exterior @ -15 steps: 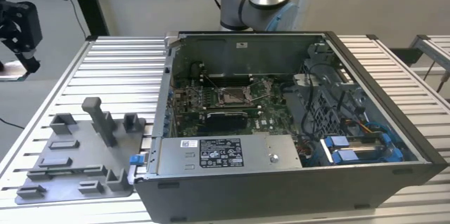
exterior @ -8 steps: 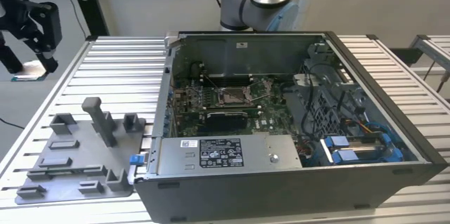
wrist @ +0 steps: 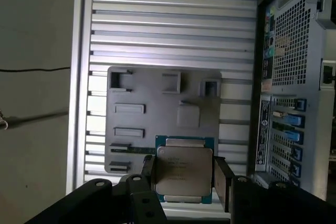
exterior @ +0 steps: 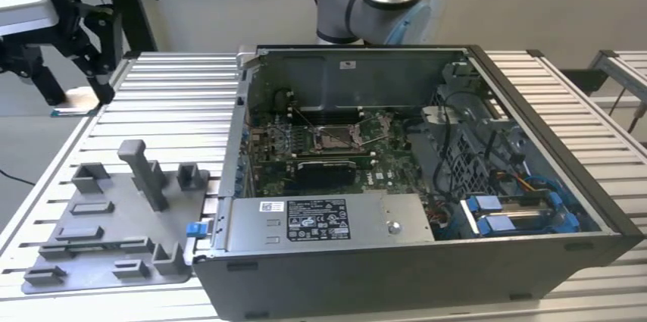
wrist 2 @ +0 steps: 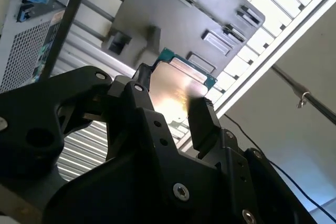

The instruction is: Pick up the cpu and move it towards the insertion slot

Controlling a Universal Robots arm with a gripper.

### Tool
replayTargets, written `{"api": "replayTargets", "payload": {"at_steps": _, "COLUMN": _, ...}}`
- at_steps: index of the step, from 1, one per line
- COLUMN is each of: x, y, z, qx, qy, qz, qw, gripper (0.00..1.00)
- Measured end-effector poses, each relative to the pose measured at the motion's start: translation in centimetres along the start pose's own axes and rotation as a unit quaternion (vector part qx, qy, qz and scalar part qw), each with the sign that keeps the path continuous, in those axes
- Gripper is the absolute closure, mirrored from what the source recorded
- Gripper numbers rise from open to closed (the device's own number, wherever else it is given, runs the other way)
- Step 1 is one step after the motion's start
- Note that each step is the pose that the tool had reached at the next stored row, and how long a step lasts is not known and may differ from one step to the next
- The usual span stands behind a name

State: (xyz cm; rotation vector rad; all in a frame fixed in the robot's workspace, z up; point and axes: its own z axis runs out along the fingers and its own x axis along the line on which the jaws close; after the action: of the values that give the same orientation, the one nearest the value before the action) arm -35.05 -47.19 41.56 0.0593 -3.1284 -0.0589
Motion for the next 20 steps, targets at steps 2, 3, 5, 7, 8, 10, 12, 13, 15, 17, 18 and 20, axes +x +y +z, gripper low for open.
{"api": "replayTargets", "payload": {"at_steps": 2, "x": -0.75, "y": -0.03, "z": 0.02, "qx": 0.0, "qy": 0.0, "qz": 0.0, "qw": 1.0, "gripper": 1.0}}
{"api": "replayTargets", "payload": {"at_steps": 3, "x": -1.12, "y": -0.04, "z": 0.03, "qx": 0.0, "qy": 0.0, "qz": 0.0, "qw": 1.0, "gripper": 1.0}}
{"api": "replayTargets", "payload": {"at_steps": 5, "x": -1.88, "y": -0.07, "z": 0.05, "qx": 0.0, "qy": 0.0, "qz": 0.0, "qw": 1.0, "gripper": 1.0}}
{"api": "replayTargets", "payload": {"at_steps": 7, "x": -2.65, "y": -0.1, "z": 0.07, "qx": 0.0, "qy": 0.0, "qz": 0.0, "qw": 1.0, "gripper": 1.0}}
{"api": "replayTargets", "payload": {"at_steps": 8, "x": -3.01, "y": -0.11, "z": 0.08, "qx": 0.0, "qy": 0.0, "qz": 0.0, "qw": 1.0, "gripper": 1.0}}
{"api": "replayTargets", "payload": {"at_steps": 10, "x": -3.78, "y": -0.14, "z": 0.1, "qx": 0.0, "qy": 0.0, "qz": 0.0, "qw": 1.0, "gripper": 1.0}}
{"api": "replayTargets", "payload": {"at_steps": 12, "x": -4.54, "y": -0.16, "z": 0.13, "qx": 0.0, "qy": 0.0, "qz": 0.0, "qw": 1.0, "gripper": 1.0}}
{"api": "replayTargets", "payload": {"at_steps": 13, "x": -4.91, "y": -0.17, "z": 0.14, "qx": 0.0, "qy": 0.0, "qz": 0.0, "qw": 1.0, "gripper": 1.0}}
{"api": "replayTargets", "payload": {"at_steps": 15, "x": -5.69, "y": -0.18, "z": 0.17, "qx": 0.0, "qy": 0.0, "qz": 0.0, "qw": 1.0, "gripper": 1.0}}
{"api": "replayTargets", "payload": {"at_steps": 17, "x": -6.48, "y": -0.2, "z": 0.21, "qx": 0.0, "qy": 0.0, "qz": 0.0, "qw": 1.0, "gripper": 1.0}}
{"api": "replayTargets", "payload": {"at_steps": 18, "x": -6.91, "y": -0.21, "z": 0.22, "qx": 0.0, "qy": 0.0, "qz": 0.0, "qw": 1.0, "gripper": 1.0}}
{"api": "replayTargets", "payload": {"at_steps": 20, "x": -7.66, "y": -0.22, "z": 0.26, "qx": 0.0, "qy": 0.0, "qz": 0.0, "qw": 1.0, "gripper": 1.0}}
